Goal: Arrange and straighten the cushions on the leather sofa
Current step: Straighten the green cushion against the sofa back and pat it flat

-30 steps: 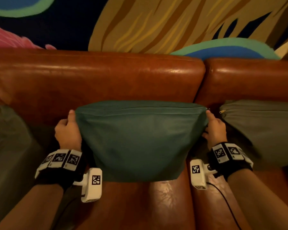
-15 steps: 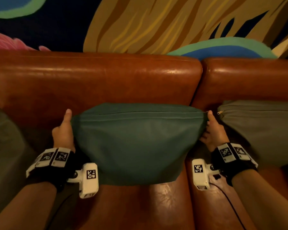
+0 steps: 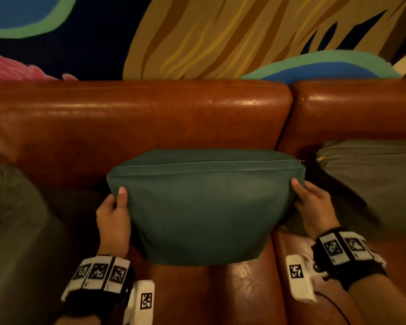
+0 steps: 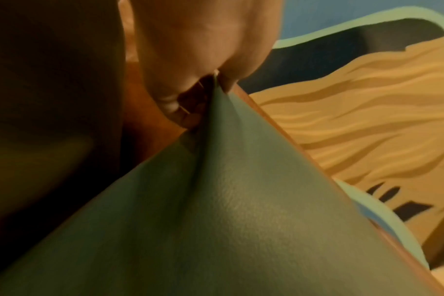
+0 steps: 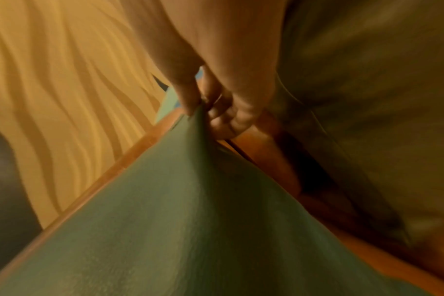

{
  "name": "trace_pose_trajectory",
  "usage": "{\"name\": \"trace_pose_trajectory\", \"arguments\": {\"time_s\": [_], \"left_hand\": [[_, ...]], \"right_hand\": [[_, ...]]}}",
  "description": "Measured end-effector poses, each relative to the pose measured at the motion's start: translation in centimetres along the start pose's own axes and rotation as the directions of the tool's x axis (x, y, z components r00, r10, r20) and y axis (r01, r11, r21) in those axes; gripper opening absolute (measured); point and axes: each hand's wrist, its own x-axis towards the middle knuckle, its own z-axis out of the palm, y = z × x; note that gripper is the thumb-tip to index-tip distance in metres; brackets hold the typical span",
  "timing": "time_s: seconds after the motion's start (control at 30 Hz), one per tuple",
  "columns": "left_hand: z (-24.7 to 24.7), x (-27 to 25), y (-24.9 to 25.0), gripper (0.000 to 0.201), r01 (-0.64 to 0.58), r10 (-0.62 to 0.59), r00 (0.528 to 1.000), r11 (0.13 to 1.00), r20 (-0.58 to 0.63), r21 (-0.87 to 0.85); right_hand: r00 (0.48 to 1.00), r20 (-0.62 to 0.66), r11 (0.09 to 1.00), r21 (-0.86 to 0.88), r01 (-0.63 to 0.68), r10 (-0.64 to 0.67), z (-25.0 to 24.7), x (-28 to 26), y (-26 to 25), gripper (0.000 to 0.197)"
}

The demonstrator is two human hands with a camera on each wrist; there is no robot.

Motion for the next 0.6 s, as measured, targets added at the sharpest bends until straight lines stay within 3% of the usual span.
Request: {"name": "trace_pose_trajectory", "arguments": {"time_s": [0.1,0.23,0.3,0.37,0.43,0.6], "left_hand": [[0.1,-0.2,-0.4,0.019,-0.065,0.066,0.997,0.998,-0.029,0.019],[0.5,0.1,-2.5,0.036,-0.041,0.048,0.997,0.992,-0.064,0.118],[1.0,0.6,-2.2,0.032,0.008,-0.005,0.997,0.999,-0.072,0.050],[1.4,1.7,-1.1,0.019,0.058,-0.065,0.994,0.995,-0.083,-0.079],[1.8,3.2,0.4,0.037,0.072,-0.084,0.994,0.985,-0.070,-0.160],[1.0,5.6,2.5,0.036,-0.157,0.158,0.987,0.985,-0.001,0.068]], "right_hand": [[0.988,-0.078,0.991,-0.041,0.130,-0.133,-0.6,-0.4,-0.5,0.006],[0.993,-0.101,0.998,-0.024,0.052,-0.054,-0.8,0.8,0.8,0.016],[0.997,-0.071,0.999,-0.017,0.034,-0.035,-1.1,1.6,0.5,0.012],[0.998,-0.052,0.999,0.005,0.036,-0.036,-1.2,2.3,-0.9,0.032],[1.000,0.010,1.000,0.010,0.005,-0.005,-1.0,2.8,-2.6,0.038],[0.997,-0.029,0.990,-0.126,0.061,-0.066,-0.8,3.0,-4.0,0.017]]}}
